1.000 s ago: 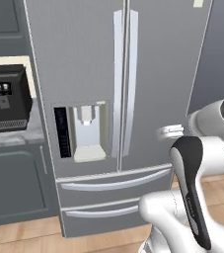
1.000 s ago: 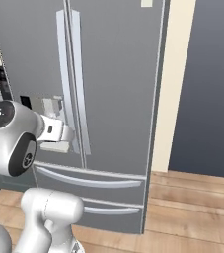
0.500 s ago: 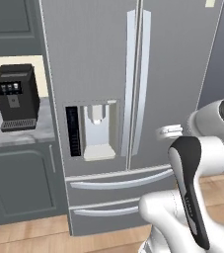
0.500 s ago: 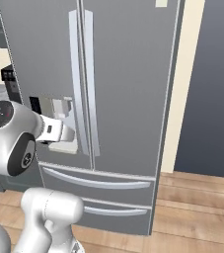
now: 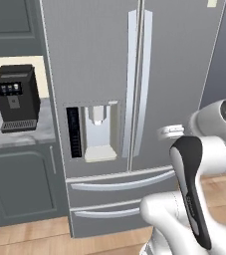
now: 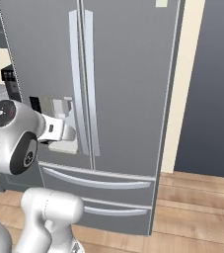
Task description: Take the donut and cupcake from the fridge and place them on the empty tray on the dining counter.
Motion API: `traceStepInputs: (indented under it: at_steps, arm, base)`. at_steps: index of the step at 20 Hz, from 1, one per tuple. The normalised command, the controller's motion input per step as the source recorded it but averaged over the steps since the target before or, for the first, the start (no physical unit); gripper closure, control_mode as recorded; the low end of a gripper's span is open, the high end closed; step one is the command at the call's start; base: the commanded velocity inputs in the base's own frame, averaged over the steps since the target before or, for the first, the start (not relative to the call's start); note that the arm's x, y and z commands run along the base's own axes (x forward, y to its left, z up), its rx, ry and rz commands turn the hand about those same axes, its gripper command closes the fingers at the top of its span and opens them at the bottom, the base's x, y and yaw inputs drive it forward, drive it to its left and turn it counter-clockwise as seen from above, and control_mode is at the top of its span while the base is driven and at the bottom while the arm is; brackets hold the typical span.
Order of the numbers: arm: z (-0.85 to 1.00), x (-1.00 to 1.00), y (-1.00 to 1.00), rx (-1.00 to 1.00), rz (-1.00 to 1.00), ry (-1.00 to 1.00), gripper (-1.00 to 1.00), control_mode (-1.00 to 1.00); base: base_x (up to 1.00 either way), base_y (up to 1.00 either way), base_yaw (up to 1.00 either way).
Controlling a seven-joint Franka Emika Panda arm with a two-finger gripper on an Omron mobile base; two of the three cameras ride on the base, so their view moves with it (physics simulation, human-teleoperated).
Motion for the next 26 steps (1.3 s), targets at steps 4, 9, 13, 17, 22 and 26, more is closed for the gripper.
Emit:
traceStepInputs:
  at_steps: [4, 9, 13, 17, 22, 26]
  arm:
    - [0.0, 0.74, -0.3, 0.01, 0.0, -0.03, -1.0, -1.0]
    - [0.02, 0.74, -0.11, 0.0, 0.0, -0.19, -1.0, -1.0]
    - [0.18, 0.55, 0.0, 0.0, 0.03, -0.31, -1.0, -1.0]
    - [0.13, 0.62, 0.0, 0.0, 0.0, -0.12, -1.0, -1.0]
    - [0.0, 0.78, -0.09, 0.01, 0.0, 0.05, -1.0, -1.0]
    - [0.0, 0.77, -0.08, 0.0, 0.0, 0.09, -1.0, -1.0]
  base:
    - [0.0, 0.0, 0.0]
    - [0.0, 0.0, 0.0]
    - [0.0, 0.0, 0.0]
    - [0.0, 0.0, 0.0]
    - [0.0, 0.0, 0.0]
    - [0.0, 0.0, 0.0]
